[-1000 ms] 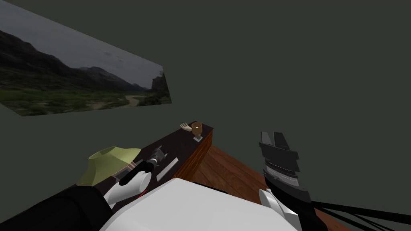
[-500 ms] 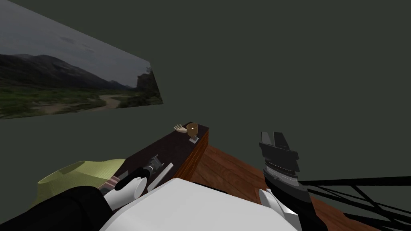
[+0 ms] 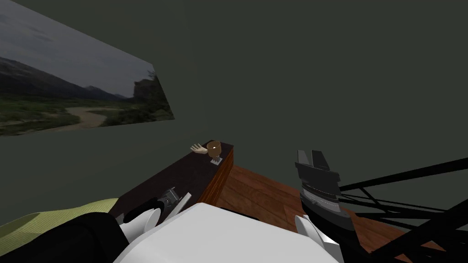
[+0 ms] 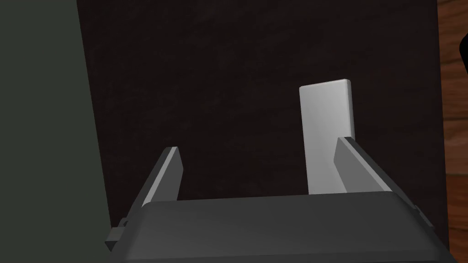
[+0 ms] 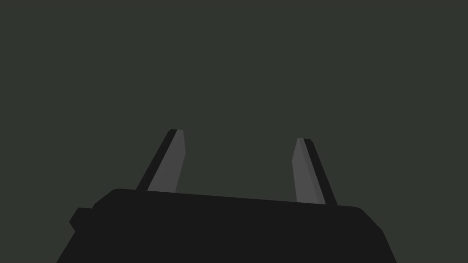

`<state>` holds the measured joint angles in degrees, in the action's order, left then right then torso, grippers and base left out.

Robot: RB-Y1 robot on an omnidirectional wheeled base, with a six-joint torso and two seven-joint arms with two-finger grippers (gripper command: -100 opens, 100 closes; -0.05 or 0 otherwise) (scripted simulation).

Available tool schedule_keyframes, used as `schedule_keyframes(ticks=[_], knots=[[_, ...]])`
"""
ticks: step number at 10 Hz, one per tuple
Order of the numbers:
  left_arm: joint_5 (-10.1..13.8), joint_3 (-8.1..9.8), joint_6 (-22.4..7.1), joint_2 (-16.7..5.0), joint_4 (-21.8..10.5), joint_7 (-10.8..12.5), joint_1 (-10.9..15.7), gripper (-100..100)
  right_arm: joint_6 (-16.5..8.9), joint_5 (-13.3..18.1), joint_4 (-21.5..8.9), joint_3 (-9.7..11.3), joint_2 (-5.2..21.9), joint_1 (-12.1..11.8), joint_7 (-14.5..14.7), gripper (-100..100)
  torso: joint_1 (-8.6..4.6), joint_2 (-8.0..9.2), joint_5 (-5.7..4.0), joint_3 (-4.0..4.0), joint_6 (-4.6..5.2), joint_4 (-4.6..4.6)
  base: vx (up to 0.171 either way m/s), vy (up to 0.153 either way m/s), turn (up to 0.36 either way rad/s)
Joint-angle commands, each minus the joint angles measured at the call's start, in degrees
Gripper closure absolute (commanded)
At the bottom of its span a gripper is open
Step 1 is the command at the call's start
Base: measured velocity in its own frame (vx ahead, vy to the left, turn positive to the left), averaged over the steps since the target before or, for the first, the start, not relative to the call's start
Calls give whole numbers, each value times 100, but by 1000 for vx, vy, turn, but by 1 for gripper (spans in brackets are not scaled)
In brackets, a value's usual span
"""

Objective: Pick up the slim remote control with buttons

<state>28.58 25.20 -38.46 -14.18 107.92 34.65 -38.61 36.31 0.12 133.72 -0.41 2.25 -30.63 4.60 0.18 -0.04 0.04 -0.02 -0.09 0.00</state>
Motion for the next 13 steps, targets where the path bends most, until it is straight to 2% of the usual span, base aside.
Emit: schedule_keyframes(ticks=[1,2,4,5,6,7,10,11,13], knots=[[125,-7,-215,-64,-286,121,-2,-100,0,0,0,0,0,0,0,0,0,0,0,0,0,0,14,28,-232],[125,-7,-215,-64,-343,121,-2,-100,0,0,0,1,0,1,0,0,1,-2,-1,-1,5,0,13,31,-162],[405,-21,-576,-197,-738,319,-126,-100,0,0,0,0,0,1,0,0,1,-2,0,-1,3,-1,15,43,-321],[405,-21,-590,-197,-796,319,-126,-100,0,0,0,0,0,1,0,0,7,-4,1,-2,5,0,9,44,-132],[537,-39,-756,-263,-1018,409,-184,-100,0,0,0,0,0,0,0,0,5,-3,1,-2,-1,-1,7,39,-192],[537,-39,-756,-263,-1018,409,-184,-100,0,0,0,0,0,0,0,0,3,-3,0,-1,2,0,6,34,-137],[893,-132,-1168,-442,-1621,637,-337,-100,0,0,0,0,0,1,0,0,7,1,1,0,2,0,1,49,-294],[893,-132,-1168,-442,-1646,637,-337,-100,0,0,0,0,0,0,0,0,12,0,2,0,1,0,9,51,-71],[1084,-212,-1370,-534,-2009,751,-417,-100,0,0,0,0,0,0,0,0,6,-3,1,-2,0,-1,5,54,-211]])
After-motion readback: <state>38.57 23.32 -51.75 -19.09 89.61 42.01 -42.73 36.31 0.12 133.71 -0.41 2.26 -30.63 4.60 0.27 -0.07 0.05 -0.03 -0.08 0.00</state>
